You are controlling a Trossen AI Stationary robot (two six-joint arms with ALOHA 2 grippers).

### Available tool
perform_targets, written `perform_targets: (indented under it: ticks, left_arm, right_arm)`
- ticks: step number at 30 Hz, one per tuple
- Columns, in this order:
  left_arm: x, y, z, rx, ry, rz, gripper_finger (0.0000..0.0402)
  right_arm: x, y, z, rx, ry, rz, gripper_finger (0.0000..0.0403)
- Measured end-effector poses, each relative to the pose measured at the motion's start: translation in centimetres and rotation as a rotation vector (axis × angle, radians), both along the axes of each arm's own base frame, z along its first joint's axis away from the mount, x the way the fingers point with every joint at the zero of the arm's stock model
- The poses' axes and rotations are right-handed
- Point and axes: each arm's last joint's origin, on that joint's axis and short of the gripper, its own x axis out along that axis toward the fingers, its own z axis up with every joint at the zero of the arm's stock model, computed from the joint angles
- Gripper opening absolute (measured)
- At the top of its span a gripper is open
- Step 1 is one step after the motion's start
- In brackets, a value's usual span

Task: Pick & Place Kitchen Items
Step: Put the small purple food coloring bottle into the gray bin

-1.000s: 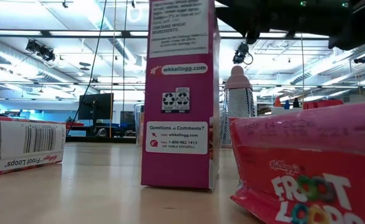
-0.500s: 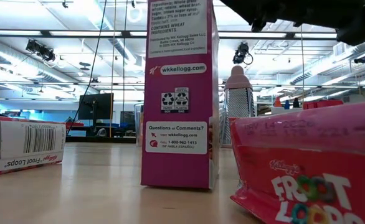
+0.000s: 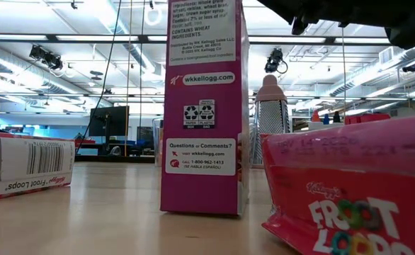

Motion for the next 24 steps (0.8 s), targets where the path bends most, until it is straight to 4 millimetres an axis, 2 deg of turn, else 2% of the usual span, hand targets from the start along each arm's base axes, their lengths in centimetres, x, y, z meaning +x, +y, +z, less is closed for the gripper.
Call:
perform_targets:
  ticks: [4,10,15,20,24]
  left_arm:
    - [0.0,0.0,0.0,0.0,0.001,0.0,0.0094]
    - [0.0,0.0,0.0,0.022,0.003,-0.02,0.0098]
    - [0.0,-0.2,-0.2,0.079,0.022,-0.04,0.0112]
    - [-0.1,-0.1,-0.6,0.109,0.073,-0.016,0.0131]
    - [-0.2,0.3,-0.7,0.172,0.09,0.107,0.0149]
  right_arm:
    - [0.0,0.0,0.0,0.002,0.0,0.002,0.0067]
    - [0.0,0.0,0.0,0.002,0.001,0.005,0.0084]
    - [0.0,0.1,-0.1,-0.001,0.01,-0.003,0.0078]
    - [-0.4,0.5,-0.4,-0.037,0.079,-0.117,0.0076]
    - [-1.6,0.9,0.2,-0.086,0.155,-0.306,0.0079]
